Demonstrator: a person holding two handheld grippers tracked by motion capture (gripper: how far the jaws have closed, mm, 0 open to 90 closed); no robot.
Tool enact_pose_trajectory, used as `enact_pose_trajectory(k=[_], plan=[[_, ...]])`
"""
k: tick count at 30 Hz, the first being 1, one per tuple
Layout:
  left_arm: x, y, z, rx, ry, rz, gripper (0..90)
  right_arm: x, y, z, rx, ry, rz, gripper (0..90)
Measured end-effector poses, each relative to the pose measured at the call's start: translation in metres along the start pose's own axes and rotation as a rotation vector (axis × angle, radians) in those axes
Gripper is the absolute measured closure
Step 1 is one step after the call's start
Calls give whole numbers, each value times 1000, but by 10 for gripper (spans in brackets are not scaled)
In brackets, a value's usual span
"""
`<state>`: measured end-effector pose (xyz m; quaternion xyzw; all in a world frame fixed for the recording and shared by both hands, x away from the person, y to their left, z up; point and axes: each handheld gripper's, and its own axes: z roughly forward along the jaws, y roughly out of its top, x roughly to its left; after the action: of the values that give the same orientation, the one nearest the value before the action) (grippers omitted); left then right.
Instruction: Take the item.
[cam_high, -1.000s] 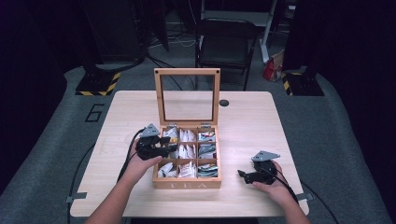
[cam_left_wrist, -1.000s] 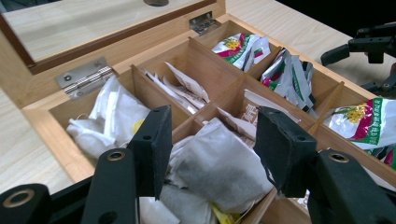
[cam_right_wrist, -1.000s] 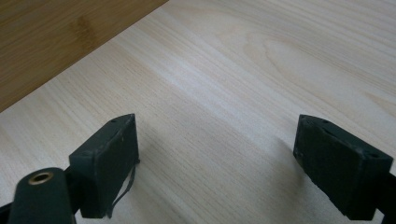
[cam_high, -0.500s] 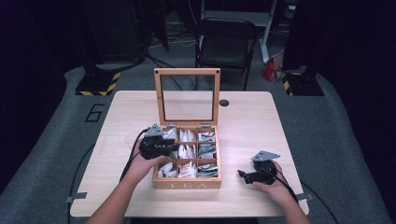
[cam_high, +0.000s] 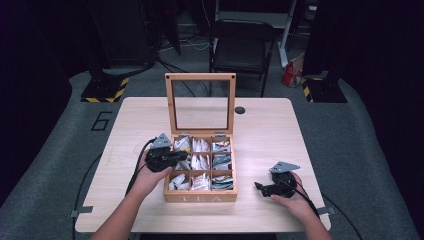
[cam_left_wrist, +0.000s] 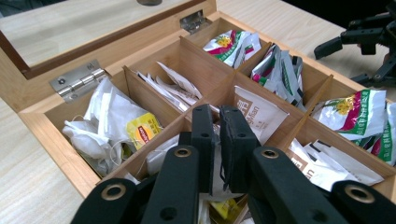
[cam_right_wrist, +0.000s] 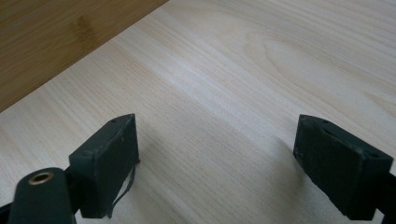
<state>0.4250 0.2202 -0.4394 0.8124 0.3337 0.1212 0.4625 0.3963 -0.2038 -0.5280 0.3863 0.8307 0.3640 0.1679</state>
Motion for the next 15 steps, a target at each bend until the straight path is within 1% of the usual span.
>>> enact_pose_trajectory(k=[3, 4, 9, 11, 12, 15], plan=[[1, 0, -3, -3, 3, 3, 866, 0, 0, 0, 1, 0, 0, 134], [1, 1, -4, -20, 10, -4, 869, 0, 0, 0, 0, 0, 1, 134], [2, 2, -7, -21, 13, -3, 875, 0, 0, 0, -1, 0, 0, 133], [2, 5, -10, -21, 15, 8, 874, 0, 0, 0, 0, 0, 0, 133], [2, 6, -11, -28, 21, 9, 873, 0, 0, 0, 1, 0, 0, 134], [2, 9, -13, -32, 20, 12, 872, 0, 0, 0, -1, 0, 0, 134]])
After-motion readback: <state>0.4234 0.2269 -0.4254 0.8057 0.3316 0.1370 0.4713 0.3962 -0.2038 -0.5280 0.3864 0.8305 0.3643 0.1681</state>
